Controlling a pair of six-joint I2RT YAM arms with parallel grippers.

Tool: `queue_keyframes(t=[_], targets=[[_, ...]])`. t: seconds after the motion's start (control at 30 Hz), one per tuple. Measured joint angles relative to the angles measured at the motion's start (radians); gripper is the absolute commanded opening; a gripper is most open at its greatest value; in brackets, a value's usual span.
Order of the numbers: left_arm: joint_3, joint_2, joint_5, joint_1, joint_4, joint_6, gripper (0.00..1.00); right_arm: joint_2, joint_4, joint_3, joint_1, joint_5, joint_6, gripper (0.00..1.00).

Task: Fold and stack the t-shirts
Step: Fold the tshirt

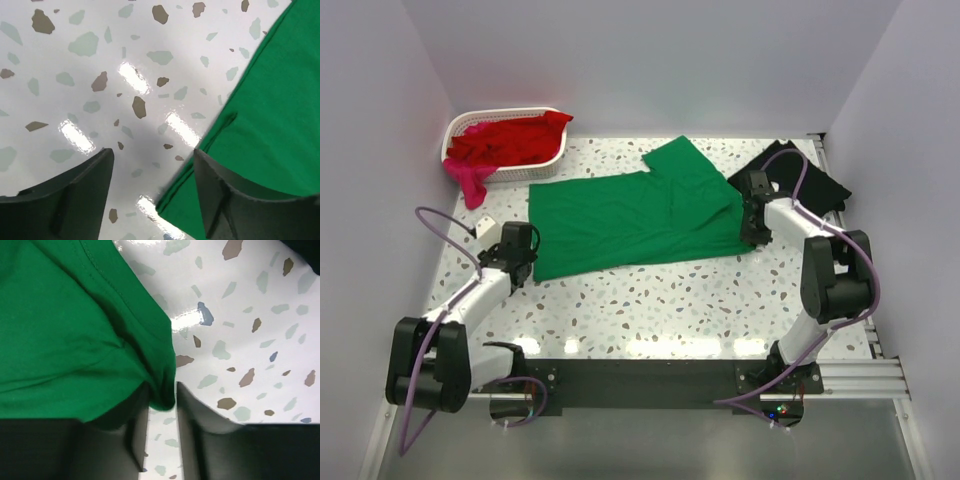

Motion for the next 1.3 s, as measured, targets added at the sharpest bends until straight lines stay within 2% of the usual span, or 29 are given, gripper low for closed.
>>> queue_keyframes(t=[0.03, 0.07, 0.13, 0.37, 0.47, 0.67, 0.8, 1.0, 1.17, 1.3], targets=[[0.000, -0.004, -0.010, 0.002, -0.008, -0.002, 0.81, -0.001, -0.005, 0.000, -0.001, 0.004, -0.003, 0.51], [0.000, -0.010, -0.016, 0.003, -0.016, -0.002, 0.90, -0.005, -0.010, 0.000, -0.001, 0.008, -0.002, 0.56], [0.000, -0.022, -0.026, 0.005, -0.024, 0.003, 0.95, -0.023, -0.019, 0.000, -0.002, 0.008, -0.012, 0.64], [0.000, -0.077, -0.046, -0.039, 0.011, 0.061, 0.95, -0.172, 0.005, 0.000, 0.012, -0.040, -0.026, 0.70], [0.000, -0.079, -0.038, -0.089, 0.082, 0.105, 0.86, -0.204, 0.058, 0.000, 0.024, -0.134, -0.032, 0.70], [0.022, 0.031, -0.019, -0.105, 0.203, 0.167, 0.79, -0.140, 0.132, 0.043, 0.091, -0.290, -0.050, 0.67], [0.038, 0.108, 0.011, -0.105, 0.248, 0.187, 0.78, -0.036, 0.162, 0.119, 0.146, -0.346, -0.060, 0.64], [0.037, 0.131, 0.077, -0.105, 0.337, 0.190, 0.76, 0.088, 0.216, 0.208, 0.203, -0.448, -0.058, 0.54], [0.037, 0.181, 0.129, -0.105, 0.410, 0.189, 0.76, 0.186, 0.243, 0.292, 0.221, -0.477, -0.053, 0.45], [0.037, 0.216, 0.162, -0.105, 0.420, 0.188, 0.76, 0.266, 0.256, 0.354, 0.225, -0.472, -0.050, 0.42]])
